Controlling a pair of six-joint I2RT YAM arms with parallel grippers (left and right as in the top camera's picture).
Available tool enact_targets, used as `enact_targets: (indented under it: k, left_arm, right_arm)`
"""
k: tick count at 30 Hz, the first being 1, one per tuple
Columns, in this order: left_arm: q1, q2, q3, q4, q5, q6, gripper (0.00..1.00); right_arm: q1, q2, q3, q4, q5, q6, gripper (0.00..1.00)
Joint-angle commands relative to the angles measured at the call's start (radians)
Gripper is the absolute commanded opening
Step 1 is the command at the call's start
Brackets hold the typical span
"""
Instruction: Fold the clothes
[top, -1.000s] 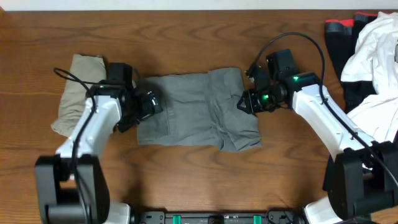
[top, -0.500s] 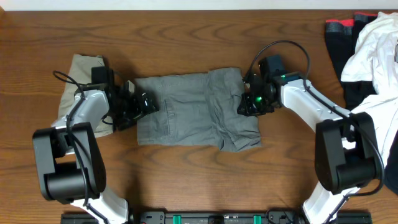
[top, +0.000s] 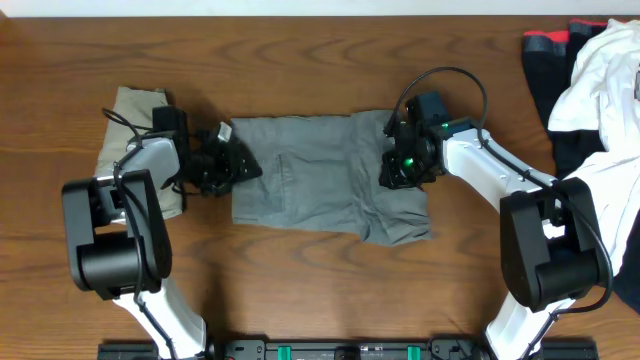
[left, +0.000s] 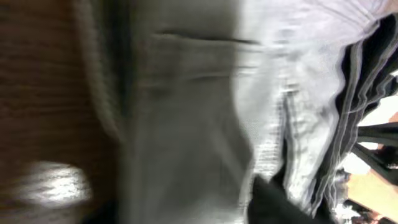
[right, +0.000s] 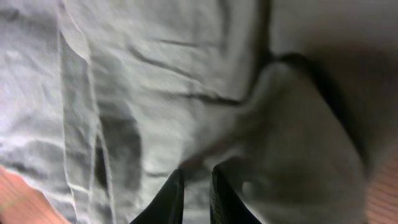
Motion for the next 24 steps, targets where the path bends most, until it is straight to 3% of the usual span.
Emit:
enact_targets:
  k: [1,3,6,13,24]
  left_arm:
    - [-0.010,0.076,-0.054,-0.006,-0.110,0.019,0.26]
    - [-0.010,0.076,-0.054,-0.005,-0.110,0.019,0.13]
    - [-0.010,0.074,-0.053,-0.011,-0.108,0.019,0.06]
    - [-0.008,-0.016,0.013,-0.160,-0.126,0.020,0.06]
    - [-0.063,-0.315,0.225,-0.469,-0.446,0.027,0.06]
  right_arm:
    - [0.011,0.004,-0.002,0.000,0.010,0.014,0.13]
    - [0.011,0.004,-0.002,0.000,0.010,0.014,0.14]
    - [0.011,0.004,-0.002,-0.001,0.010,0.014,0.14]
    - [0.010,0.004,-0.002,-0.017,0.022,0.020,0.13]
    - [-0.005,0.004,-0.002,-0.021,0.023,0.040,0.12]
